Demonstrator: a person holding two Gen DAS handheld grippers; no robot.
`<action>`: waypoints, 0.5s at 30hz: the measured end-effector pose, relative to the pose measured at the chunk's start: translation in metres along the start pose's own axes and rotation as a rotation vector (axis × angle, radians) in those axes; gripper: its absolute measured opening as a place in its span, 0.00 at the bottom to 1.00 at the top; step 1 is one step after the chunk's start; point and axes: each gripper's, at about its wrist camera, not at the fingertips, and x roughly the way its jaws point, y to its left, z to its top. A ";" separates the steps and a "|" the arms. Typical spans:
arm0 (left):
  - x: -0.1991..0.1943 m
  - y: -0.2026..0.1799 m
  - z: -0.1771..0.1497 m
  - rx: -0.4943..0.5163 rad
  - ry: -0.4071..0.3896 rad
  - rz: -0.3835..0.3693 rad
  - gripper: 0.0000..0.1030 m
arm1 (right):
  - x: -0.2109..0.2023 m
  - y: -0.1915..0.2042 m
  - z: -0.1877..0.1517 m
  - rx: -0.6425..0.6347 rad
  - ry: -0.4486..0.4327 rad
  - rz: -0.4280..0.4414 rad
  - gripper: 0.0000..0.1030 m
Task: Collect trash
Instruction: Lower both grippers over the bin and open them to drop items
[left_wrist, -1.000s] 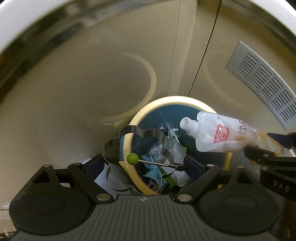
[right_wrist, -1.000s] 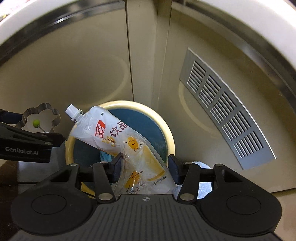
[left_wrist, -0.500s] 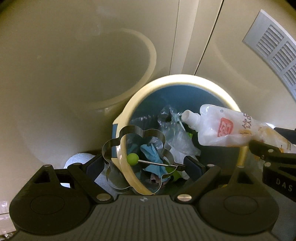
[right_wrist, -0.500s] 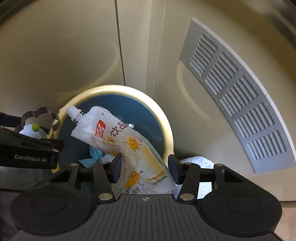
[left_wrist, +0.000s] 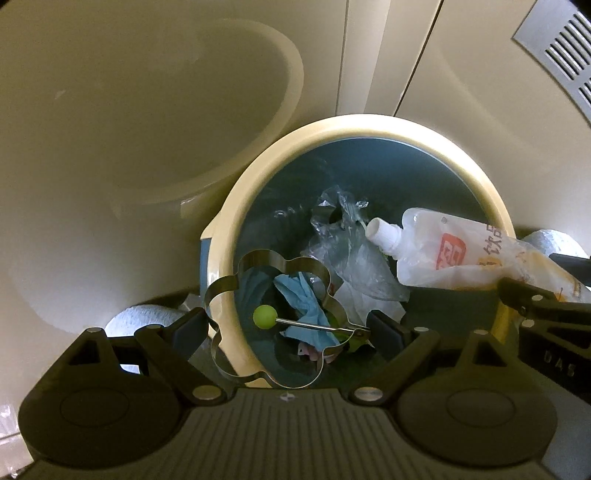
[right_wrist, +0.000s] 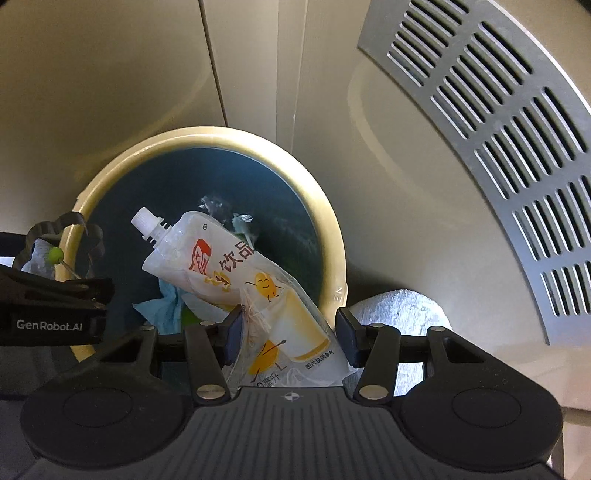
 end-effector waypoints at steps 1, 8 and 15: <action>0.002 0.000 0.001 0.001 0.003 -0.001 0.92 | 0.002 0.000 0.001 -0.001 0.004 -0.002 0.53; 0.019 -0.004 0.013 0.005 0.043 -0.005 0.92 | 0.018 0.003 0.009 -0.012 0.026 -0.021 0.53; 0.025 0.000 0.023 0.014 0.066 -0.016 0.99 | 0.025 0.011 0.010 -0.042 0.037 -0.060 0.74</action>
